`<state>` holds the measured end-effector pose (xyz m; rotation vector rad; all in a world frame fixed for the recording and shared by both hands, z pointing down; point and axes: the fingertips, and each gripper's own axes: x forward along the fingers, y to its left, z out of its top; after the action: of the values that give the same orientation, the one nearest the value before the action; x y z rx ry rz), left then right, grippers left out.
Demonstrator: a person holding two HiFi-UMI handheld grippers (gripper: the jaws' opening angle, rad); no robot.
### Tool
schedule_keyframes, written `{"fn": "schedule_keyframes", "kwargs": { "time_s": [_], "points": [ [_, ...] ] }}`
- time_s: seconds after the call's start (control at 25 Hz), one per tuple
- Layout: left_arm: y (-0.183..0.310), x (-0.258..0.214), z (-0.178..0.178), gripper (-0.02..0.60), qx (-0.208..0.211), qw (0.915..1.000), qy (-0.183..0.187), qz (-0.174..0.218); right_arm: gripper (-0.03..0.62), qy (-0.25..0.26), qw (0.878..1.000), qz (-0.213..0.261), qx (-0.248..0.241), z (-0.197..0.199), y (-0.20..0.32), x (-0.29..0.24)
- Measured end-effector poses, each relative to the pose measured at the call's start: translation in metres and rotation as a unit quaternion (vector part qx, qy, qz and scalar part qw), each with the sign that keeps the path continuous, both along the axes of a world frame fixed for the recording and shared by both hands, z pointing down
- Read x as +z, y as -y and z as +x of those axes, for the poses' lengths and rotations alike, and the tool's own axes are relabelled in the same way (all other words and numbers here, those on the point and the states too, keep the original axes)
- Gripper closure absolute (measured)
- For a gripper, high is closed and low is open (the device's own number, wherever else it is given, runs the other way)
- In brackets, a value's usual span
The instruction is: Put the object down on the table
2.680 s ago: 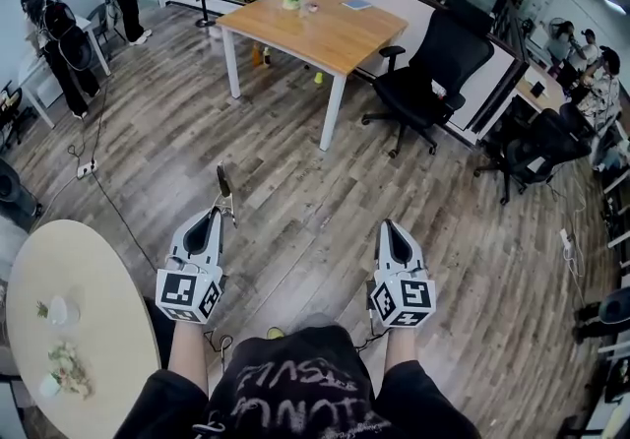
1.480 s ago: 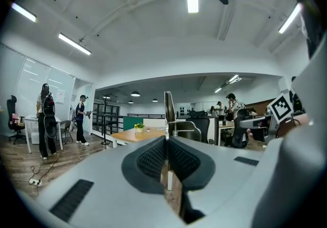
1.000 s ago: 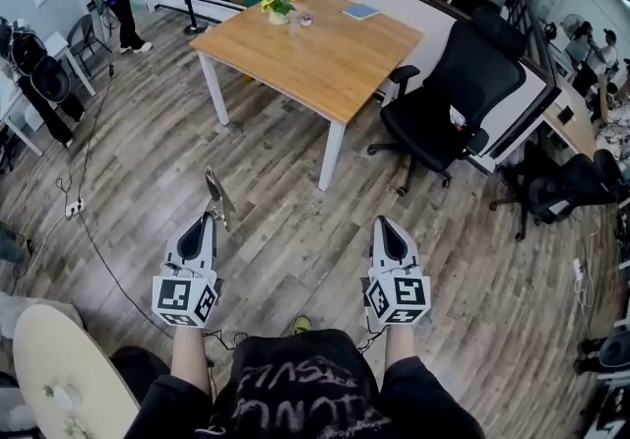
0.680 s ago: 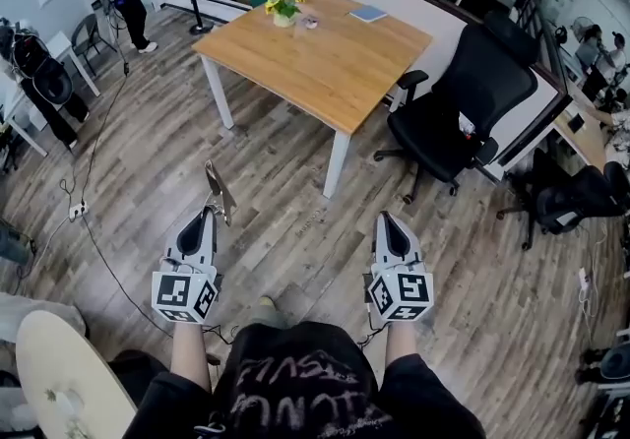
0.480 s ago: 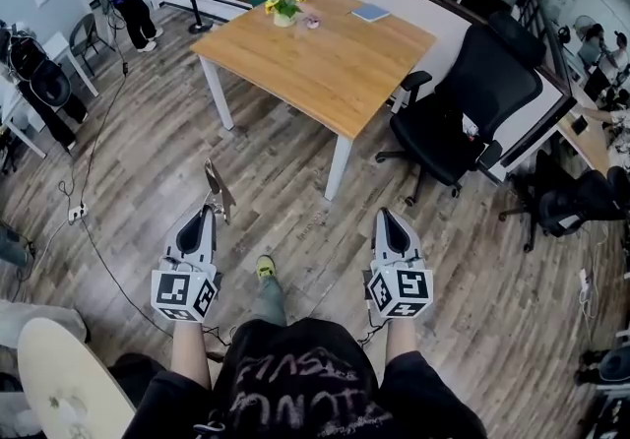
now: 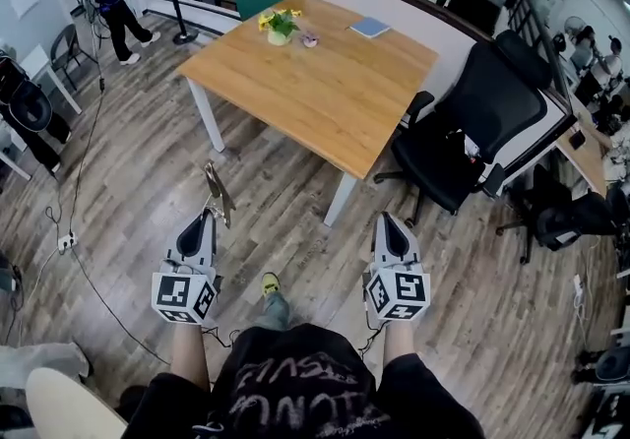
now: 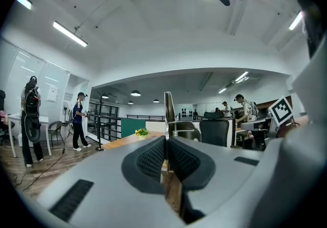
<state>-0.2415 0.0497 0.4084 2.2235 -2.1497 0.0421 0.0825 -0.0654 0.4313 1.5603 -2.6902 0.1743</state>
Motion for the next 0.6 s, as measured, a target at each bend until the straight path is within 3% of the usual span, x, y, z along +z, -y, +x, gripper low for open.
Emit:
{"fn": "schedule_keyframes", "kwargs": {
  "time_s": [0.32, 0.6],
  "points": [
    [0.085, 0.0, -0.071, 0.565, 0.013, 0.9999, -0.008, -0.003, 0.589, -0.004, 1.0, 0.0, 0.017, -0.068, 0.077, -0.006],
    [0.13, 0.004, -0.115, 0.565, 0.02, 0.9995, -0.024, -0.001, 0.589, -0.007, 1.0, 0.002, 0.029, -0.108, 0.117, -0.013]
  ]
}}
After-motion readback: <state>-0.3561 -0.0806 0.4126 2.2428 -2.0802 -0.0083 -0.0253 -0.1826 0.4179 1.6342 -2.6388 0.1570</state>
